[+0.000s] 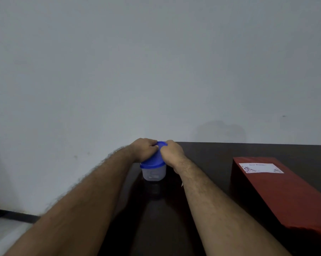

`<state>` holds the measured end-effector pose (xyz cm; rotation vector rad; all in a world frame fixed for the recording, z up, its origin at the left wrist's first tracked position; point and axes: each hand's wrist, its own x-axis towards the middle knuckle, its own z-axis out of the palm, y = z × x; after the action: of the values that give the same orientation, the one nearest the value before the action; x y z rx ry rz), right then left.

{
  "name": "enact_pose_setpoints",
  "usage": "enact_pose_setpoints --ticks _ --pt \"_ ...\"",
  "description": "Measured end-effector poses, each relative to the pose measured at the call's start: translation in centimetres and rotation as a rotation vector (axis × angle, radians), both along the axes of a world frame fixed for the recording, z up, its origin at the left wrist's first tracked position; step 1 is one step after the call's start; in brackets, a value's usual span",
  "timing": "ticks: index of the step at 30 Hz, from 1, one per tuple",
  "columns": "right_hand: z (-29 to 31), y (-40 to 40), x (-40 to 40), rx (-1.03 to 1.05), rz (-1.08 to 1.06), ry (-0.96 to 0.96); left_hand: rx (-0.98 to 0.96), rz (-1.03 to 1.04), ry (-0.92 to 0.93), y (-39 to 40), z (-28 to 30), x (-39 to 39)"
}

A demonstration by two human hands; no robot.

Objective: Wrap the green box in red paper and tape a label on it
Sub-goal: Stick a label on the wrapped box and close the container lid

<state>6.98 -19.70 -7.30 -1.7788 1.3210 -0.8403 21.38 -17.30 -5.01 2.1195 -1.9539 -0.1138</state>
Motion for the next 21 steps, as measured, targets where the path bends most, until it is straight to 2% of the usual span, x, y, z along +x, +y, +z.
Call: enact_pose_setpoints --ticks 8,12,17,21 --pt "0.5 -1.8 1.0 0.009 -0.198 0.033 0.011 -0.024 0.009 0.1 -0.8 -0.7" --pt "0.4 -3.0 1.2 0.080 -0.282 -0.033 0.022 -0.035 -0.007 0.0 -0.3 -0.7" --pt "-0.7 -3.2 1.5 0.113 -0.351 -0.232 0.005 -0.030 0.011 -0.4 -0.7 0.0" --pt "-1.1 -3.2 1.5 0.087 -0.368 -0.229 -0.020 -0.010 0.097 0.2 -1.0 -0.7"
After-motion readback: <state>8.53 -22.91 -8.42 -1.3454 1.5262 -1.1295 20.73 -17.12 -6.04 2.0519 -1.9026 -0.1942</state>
